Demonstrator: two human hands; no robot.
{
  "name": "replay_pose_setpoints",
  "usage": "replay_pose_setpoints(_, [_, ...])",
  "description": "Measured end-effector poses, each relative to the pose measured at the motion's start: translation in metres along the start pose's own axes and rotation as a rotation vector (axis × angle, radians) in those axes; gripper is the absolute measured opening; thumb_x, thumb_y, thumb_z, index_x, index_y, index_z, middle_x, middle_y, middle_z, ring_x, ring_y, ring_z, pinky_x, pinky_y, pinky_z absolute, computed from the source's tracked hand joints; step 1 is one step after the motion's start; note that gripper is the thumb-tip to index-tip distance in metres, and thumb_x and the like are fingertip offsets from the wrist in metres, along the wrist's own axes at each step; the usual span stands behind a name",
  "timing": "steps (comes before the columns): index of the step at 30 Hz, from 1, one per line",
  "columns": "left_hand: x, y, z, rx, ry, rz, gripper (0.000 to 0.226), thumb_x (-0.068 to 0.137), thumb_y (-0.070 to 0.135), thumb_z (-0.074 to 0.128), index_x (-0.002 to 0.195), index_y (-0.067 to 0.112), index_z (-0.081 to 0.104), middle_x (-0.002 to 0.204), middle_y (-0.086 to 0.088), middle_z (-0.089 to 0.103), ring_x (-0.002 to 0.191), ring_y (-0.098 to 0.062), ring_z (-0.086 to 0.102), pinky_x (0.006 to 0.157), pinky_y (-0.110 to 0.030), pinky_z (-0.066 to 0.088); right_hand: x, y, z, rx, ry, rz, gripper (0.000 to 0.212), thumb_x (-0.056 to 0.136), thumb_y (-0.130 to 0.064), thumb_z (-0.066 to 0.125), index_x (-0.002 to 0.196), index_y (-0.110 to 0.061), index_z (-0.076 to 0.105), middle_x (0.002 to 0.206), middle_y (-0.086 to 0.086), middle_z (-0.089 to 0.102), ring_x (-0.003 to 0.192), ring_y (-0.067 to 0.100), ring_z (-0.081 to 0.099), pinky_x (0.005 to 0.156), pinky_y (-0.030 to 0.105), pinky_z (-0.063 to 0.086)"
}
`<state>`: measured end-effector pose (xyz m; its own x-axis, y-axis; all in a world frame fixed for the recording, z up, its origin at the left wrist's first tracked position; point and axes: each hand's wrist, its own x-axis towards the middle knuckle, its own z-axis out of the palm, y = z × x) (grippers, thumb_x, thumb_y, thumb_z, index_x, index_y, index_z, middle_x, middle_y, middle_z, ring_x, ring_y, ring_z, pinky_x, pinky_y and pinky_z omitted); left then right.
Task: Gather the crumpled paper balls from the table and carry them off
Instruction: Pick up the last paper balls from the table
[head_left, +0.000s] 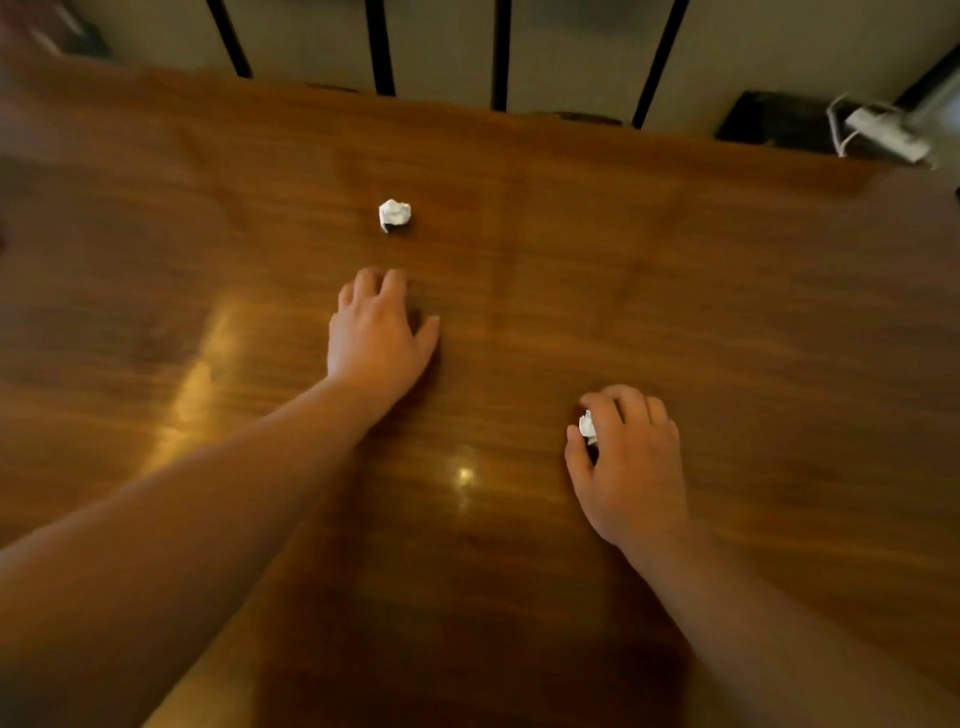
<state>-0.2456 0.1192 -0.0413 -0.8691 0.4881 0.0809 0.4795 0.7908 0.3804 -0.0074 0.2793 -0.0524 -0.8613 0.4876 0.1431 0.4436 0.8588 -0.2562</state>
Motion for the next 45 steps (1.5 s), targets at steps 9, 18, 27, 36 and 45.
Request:
replay_pose_setpoints(9, [0.116,-0.012,0.005,0.198,-0.01,0.018,0.069,0.084,0.066,0.047,0.136,0.023,0.031,0.144,-0.019,0.037,0.129,-0.042,0.04,0.095,-0.058,0.043,-0.004,0.002,0.003,0.004,0.008,-0.011,0.031,0.089,-0.038,0.05,0.113,-0.022,0.058,0.117,0.0,0.057,0.107,0.018,0.052,0.086,0.033,0.047])
replay_pose_setpoints(18, [0.124,-0.005,0.008,0.181,0.016,0.142,0.036,0.099,0.035,0.035,0.124,0.011,0.046,0.123,-0.018,0.051,0.107,-0.037,0.056,0.085,-0.048,0.052,-0.004,0.001,0.007,0.001,0.057,-0.03,0.029,0.087,-0.035,0.055,0.112,-0.021,0.058,0.115,0.0,0.057,0.105,0.019,0.052,0.085,0.032,0.044])
replay_pose_setpoints(27, [0.062,-0.001,0.01,-0.048,-0.003,0.153,0.027,0.095,0.044,0.041,0.091,0.025,0.059,0.085,0.009,0.054,0.075,-0.014,0.055,0.06,-0.025,0.039,-0.006,-0.001,0.0,0.03,0.01,-0.023,0.032,0.089,-0.036,0.054,0.116,-0.02,0.059,0.118,-0.001,0.055,0.109,0.018,0.05,0.089,0.035,0.046])
replay_pose_setpoints(36, [-0.137,0.013,-0.027,-0.784,0.035,-0.347,0.021,0.082,0.053,0.062,0.075,0.033,0.061,0.06,0.013,0.065,0.046,-0.003,0.055,0.039,-0.017,0.043,-0.006,0.001,0.001,0.067,0.034,-0.069,0.029,0.091,-0.037,0.048,0.115,-0.023,0.054,0.119,0.0,0.054,0.109,0.021,0.048,0.088,0.038,0.045])
replay_pose_setpoints(45, [-0.357,0.012,-0.106,-1.45,-0.177,-0.904,0.016,0.077,0.038,0.073,0.082,0.023,0.074,0.077,0.0,0.071,0.063,-0.012,0.066,0.051,-0.027,0.051,-0.053,-0.02,-0.028,0.427,0.042,0.123,0.042,0.093,-0.024,0.056,0.133,-0.017,0.046,0.131,0.008,0.053,0.114,0.018,0.051,0.088,0.031,0.049])
